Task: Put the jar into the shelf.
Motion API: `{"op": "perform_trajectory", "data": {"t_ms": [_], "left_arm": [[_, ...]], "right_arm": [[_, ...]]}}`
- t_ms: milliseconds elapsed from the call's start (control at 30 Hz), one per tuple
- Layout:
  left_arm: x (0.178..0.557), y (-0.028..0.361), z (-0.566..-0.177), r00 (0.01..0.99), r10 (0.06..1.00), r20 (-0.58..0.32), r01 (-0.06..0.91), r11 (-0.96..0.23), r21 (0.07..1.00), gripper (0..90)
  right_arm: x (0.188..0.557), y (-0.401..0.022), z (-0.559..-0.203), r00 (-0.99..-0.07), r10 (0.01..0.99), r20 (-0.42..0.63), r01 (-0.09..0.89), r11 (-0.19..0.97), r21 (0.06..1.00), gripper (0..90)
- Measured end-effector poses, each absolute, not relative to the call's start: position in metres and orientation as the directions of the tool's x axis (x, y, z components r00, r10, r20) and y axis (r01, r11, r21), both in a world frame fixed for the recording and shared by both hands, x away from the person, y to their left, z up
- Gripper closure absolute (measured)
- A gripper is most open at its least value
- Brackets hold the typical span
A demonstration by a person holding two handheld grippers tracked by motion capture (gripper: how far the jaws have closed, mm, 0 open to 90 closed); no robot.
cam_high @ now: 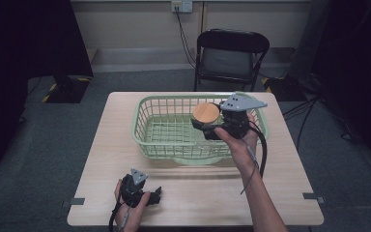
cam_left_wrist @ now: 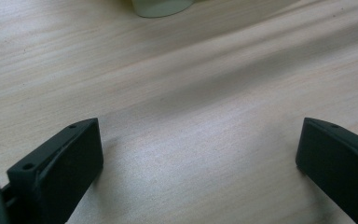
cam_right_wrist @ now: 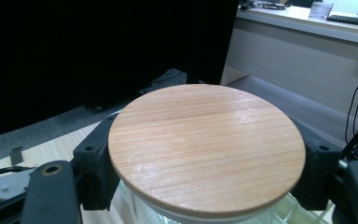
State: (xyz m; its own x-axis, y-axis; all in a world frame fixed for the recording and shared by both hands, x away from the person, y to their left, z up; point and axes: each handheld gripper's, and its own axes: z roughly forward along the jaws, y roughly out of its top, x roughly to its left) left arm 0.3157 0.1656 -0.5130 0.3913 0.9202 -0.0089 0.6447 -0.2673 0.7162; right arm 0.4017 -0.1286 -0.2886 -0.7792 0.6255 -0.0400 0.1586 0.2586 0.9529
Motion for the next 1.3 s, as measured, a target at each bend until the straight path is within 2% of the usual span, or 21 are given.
{"op": "perform_trajectory", "data": {"t_ms": [333,1300], "left_arm": [[0.316,0.166,-0.513,0.391,0.920,-0.009,0.644,-0.267,0.717,0.4],[0.316,0.166,-0.513,0.391,0.920,-0.009,0.645,-0.267,0.717,0.4]], "right_arm": [[0.441,-0.111,-0.294,-0.773,0.634,-0.017,0.200,0.270,0.942,24.3],[0.514,-0.089,-0.353,-0.764,0.643,0.056,0.379,0.376,0.846,24.3]]}}
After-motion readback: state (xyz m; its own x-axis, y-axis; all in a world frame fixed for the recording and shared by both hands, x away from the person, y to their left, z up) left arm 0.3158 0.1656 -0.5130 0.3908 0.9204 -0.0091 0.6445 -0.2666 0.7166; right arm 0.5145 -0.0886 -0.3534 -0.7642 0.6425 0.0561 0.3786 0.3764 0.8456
